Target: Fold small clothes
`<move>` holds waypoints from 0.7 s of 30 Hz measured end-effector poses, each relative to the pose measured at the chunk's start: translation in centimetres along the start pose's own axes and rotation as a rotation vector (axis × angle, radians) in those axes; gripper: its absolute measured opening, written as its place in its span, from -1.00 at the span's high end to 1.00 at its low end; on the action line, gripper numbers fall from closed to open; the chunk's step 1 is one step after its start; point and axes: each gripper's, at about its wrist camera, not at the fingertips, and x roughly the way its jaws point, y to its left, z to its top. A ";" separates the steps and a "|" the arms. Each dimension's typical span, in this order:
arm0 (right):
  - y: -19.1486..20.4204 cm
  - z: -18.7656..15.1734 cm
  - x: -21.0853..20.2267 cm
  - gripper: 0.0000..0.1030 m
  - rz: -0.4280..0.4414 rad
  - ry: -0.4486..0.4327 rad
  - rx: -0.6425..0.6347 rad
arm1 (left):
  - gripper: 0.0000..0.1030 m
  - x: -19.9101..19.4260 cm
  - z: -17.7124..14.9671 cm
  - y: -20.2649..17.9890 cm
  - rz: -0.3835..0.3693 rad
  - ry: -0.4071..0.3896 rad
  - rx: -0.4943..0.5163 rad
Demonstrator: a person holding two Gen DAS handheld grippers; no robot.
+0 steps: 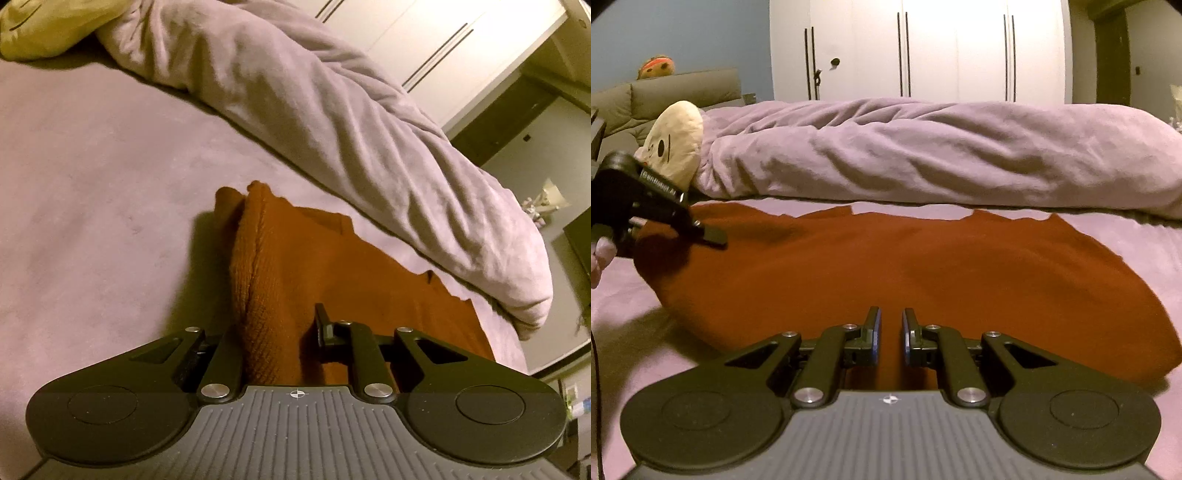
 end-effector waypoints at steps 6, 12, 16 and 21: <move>0.3 -1.3 2.7 0.82 -0.014 0.075 -0.099 | 0.65 -0.2 0.3 -0.5 -0.004 0.006 -0.007; -2.5 0.0 0.6 0.81 0.073 0.062 0.113 | 0.66 -1.4 0.4 -4.6 -0.029 -0.006 0.071; -5.0 -0.8 -2.2 0.78 0.019 0.004 0.228 | 0.66 -1.0 -0.2 -10.0 -0.050 -0.015 0.163; -8.1 -1.5 -4.0 0.77 -0.007 -0.013 0.316 | 0.66 2.2 -2.7 -16.3 -0.061 0.009 0.228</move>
